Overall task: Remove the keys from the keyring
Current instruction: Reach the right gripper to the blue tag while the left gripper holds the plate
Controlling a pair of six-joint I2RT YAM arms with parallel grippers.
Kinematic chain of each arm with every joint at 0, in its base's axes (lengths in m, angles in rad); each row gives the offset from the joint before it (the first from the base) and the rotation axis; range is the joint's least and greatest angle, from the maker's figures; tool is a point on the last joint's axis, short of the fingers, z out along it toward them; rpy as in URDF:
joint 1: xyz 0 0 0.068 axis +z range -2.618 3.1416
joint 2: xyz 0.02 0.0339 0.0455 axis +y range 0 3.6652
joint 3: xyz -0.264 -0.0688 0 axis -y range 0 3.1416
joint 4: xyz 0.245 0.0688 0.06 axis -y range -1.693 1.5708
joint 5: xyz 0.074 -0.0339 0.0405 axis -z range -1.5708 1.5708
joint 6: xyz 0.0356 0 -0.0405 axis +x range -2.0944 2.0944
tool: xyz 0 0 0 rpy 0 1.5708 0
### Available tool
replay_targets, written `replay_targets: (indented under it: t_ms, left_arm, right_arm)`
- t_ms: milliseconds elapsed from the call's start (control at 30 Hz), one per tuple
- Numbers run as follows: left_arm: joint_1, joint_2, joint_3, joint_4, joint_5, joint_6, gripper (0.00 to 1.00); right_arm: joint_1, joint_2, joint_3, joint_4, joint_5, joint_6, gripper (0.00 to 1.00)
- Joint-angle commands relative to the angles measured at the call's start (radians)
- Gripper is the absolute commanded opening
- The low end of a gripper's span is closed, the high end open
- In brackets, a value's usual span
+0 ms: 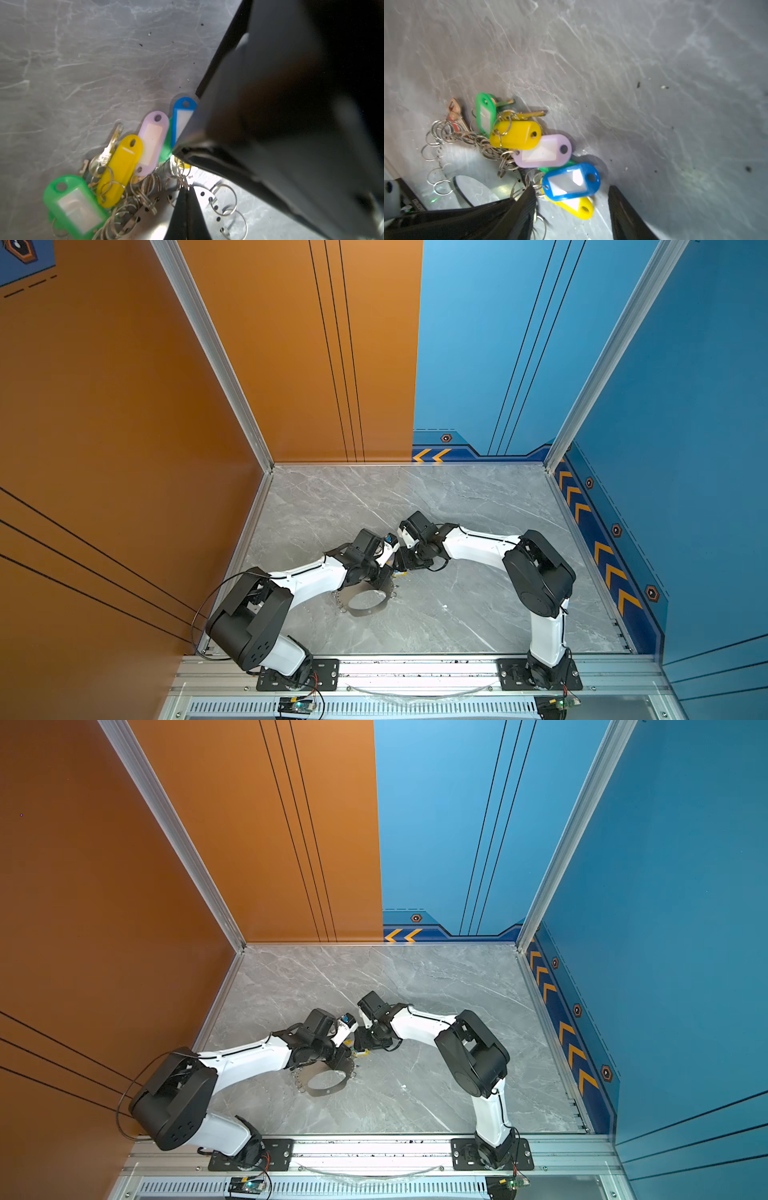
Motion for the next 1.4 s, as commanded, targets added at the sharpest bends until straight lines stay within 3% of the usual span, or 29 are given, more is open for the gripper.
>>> replay_targets:
  t_ms: [0,100,400,933,1033,1167,1367]
  left_arm:
    - [-0.008,-0.024,-0.021,0.016,0.004,0.006,0.00]
    - [-0.008,-0.031,-0.027,0.025,0.000,-0.001,0.00]
    - [0.000,-0.056,-0.049,0.043,-0.010,-0.018,0.00]
    - [0.007,-0.079,-0.086,0.066,0.014,-0.076,0.00]
    - [0.004,-0.086,-0.091,0.060,0.016,-0.099,0.12]
    - [0.002,-0.106,-0.102,0.061,-0.013,-0.124,0.36]
    - [0.024,-0.151,-0.116,0.058,-0.099,-0.184,0.47]
  right_arm:
    - [0.036,0.065,0.010,-0.184,0.148,-0.070,0.58]
    - [0.058,0.089,0.048,-0.250,0.227,-0.104,0.57]
    - [0.036,0.047,0.008,-0.240,0.321,-0.107,0.48]
    - [0.056,0.141,0.106,-0.165,0.056,-0.150,0.44]
    - [0.053,0.127,0.103,-0.150,0.006,-0.147,0.45]
    - [0.040,0.115,0.088,-0.134,-0.043,-0.143,0.45]
    - [0.053,0.115,0.120,-0.134,-0.063,-0.132,0.48]
